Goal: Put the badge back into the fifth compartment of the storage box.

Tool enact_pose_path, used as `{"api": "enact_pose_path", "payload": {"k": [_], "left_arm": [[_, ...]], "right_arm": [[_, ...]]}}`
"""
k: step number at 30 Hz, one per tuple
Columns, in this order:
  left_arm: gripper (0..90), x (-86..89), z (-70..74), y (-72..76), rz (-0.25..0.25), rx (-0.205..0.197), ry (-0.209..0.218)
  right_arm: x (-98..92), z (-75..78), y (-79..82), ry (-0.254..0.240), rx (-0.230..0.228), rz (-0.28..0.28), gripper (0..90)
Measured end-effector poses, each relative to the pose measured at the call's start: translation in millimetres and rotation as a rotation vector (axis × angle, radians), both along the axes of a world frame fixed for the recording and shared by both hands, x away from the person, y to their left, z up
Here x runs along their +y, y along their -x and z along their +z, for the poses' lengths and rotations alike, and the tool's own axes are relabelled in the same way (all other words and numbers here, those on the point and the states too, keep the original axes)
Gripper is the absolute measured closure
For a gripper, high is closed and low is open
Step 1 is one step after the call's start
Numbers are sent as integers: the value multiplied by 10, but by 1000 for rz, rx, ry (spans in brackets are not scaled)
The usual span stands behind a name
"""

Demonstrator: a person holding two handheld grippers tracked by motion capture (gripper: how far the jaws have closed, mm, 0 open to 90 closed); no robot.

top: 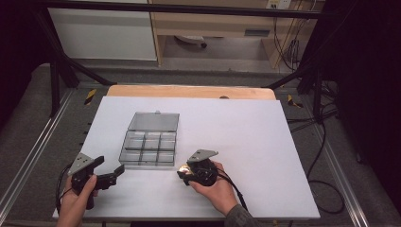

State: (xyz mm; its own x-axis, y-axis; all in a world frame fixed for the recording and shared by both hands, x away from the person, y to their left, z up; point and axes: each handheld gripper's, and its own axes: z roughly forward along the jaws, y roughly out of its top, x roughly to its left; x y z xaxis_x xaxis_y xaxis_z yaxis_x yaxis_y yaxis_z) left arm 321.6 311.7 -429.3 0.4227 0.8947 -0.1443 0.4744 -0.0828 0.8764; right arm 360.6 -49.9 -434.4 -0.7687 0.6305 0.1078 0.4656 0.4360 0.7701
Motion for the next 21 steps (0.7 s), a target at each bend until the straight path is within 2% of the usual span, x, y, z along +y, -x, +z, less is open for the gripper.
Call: {"api": "enact_pose_path", "payload": {"k": [13, 21], "left_arm": [[83, -2, 1, 2, 2, 0, -4], [83, 1, 1, 2, 2, 0, -5]], "right_arm": [[5, 361, -132, -56, -43, 5, 471], [6, 549, -268, -67, -71, -3, 470]]}}
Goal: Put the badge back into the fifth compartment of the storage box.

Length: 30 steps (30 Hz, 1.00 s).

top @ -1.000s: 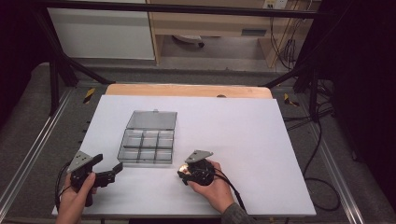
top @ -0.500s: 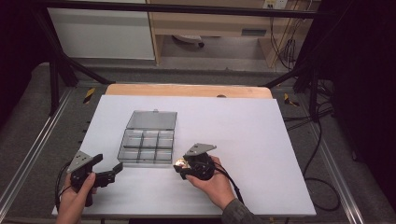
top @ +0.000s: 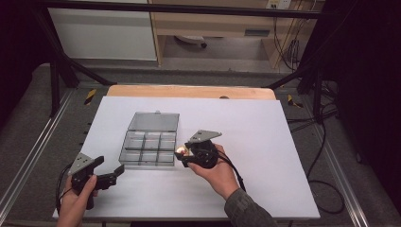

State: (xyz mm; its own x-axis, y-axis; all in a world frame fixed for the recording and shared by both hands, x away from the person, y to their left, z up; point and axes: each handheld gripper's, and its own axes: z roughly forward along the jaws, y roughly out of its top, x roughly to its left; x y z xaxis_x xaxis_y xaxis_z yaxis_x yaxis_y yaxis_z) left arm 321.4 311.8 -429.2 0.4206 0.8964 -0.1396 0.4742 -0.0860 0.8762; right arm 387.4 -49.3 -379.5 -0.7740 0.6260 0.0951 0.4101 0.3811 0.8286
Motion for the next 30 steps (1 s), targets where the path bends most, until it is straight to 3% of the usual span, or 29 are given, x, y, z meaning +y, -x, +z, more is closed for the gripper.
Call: {"api": "enact_pose_path", "payload": {"k": [8, 30], "left_arm": [[83, -3, -5, -2, 2, 1, -1], [83, -2, -3, -2, 0, -1, -5]], "right_arm": [[78, 184, -104, -12, -35, 10, 471], [433, 503, -425, -41, -94, 29, 470]]}}
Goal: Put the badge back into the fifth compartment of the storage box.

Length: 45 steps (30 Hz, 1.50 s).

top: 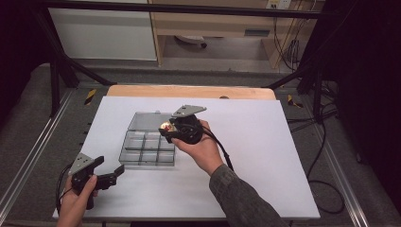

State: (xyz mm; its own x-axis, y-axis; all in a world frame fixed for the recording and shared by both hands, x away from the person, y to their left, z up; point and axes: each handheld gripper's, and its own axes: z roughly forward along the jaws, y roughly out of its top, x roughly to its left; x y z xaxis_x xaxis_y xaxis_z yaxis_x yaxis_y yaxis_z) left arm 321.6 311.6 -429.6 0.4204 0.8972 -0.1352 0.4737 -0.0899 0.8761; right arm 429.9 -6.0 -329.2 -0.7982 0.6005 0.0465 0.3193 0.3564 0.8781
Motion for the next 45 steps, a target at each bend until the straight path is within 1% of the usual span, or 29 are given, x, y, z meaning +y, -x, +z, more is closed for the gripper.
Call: {"api": "enact_pose_path", "payload": {"k": [9, 23, 45], "left_arm": [[84, -5, 2, 1, -3, -1, -10], [84, -11, 0, -3, -8, -3, -12], [84, -14, 2, -3, -10, -5, -16]], "right_arm": [[104, 52, -94, -7, -7, 3, 471], [250, 86, -210, -8, -10, 4, 470], [410, -4, -317, 12, 7, 14, 470]]}}
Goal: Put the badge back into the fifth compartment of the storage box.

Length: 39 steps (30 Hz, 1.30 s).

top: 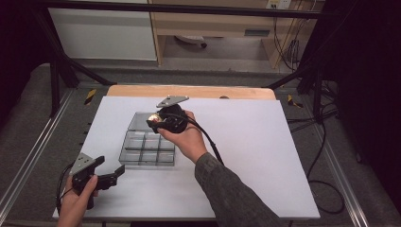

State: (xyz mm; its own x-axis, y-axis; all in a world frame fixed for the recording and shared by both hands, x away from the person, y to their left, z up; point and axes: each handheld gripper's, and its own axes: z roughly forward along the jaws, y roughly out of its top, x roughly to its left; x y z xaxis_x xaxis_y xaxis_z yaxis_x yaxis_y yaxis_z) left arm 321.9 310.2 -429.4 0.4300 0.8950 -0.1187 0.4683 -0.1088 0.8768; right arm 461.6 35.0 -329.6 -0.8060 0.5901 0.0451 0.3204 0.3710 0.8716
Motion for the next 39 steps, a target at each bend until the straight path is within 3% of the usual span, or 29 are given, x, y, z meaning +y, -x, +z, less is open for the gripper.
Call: {"api": "enact_pose_path", "payload": {"k": [9, 39], "left_arm": [[84, 0, -1, 1, 0, 0, -1], [84, 1, 0, 0, 0, 1, -5]], "right_arm": [[104, -120, -19, 22, 21, 15, 470], [257, -306, -26, 68, 66, 48, 470]]}}
